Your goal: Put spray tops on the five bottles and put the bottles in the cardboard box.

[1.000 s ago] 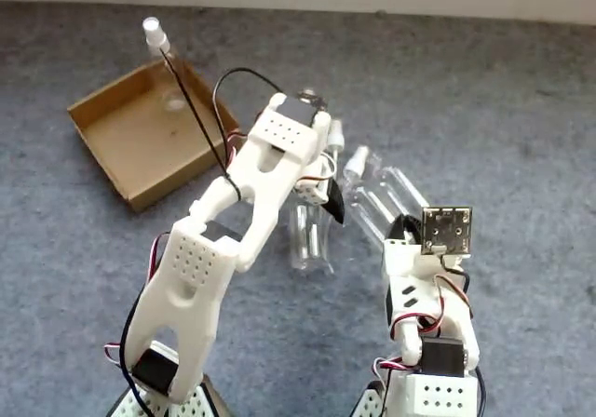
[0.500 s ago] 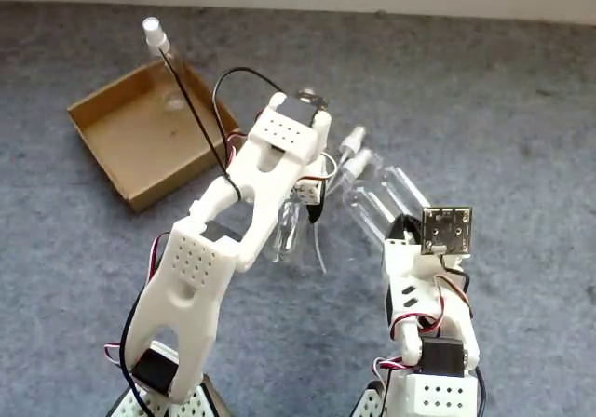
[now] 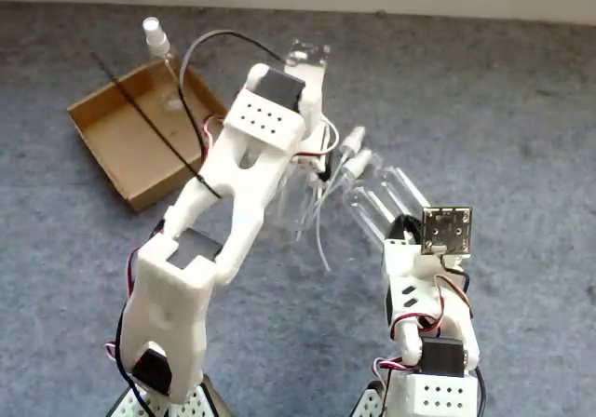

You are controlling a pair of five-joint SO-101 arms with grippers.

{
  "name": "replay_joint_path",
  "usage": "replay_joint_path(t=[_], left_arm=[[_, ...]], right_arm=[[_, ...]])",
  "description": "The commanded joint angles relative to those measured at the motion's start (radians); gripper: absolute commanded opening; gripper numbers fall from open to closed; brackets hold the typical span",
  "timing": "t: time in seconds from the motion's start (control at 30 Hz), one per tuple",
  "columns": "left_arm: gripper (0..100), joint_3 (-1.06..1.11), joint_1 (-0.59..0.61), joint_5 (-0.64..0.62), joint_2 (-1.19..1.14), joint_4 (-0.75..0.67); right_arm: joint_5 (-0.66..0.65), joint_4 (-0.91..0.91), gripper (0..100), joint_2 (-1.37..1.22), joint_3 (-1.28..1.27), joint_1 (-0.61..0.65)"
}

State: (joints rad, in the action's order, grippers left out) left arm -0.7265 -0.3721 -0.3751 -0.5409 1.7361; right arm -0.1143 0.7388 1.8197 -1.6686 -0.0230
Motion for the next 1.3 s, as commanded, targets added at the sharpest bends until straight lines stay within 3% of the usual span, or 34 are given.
replay_joint_path(t=[0.0, 0.2, 0.57, 0.87, 1.27], left_arm=[[11, -0.033, -0.013, 0.091, 0.213, 0.015], [11, 0.010, -0.004, 0.238, 0.404, 0.015], [12, 0.550, 0.022, 0.249, 0.865, 0.002], [12, 0.943, 0.182, 0.249, 1.107, -0.281], [12, 1.491, 0.186, 0.249, 1.458, -0.697]], right_arm=[[-0.008, 0.002, 2.7, 0.019, -0.035, -0.012], [-0.006, 0.097, 2.8, 0.019, -0.025, -0.012], [-0.028, 0.317, 2.9, 0.010, 0.308, -0.012], [-0.176, 0.366, 2.9, -0.035, 0.558, -0.013], [-0.184, 0.371, 2.9, -0.769, 0.878, -0.013]])
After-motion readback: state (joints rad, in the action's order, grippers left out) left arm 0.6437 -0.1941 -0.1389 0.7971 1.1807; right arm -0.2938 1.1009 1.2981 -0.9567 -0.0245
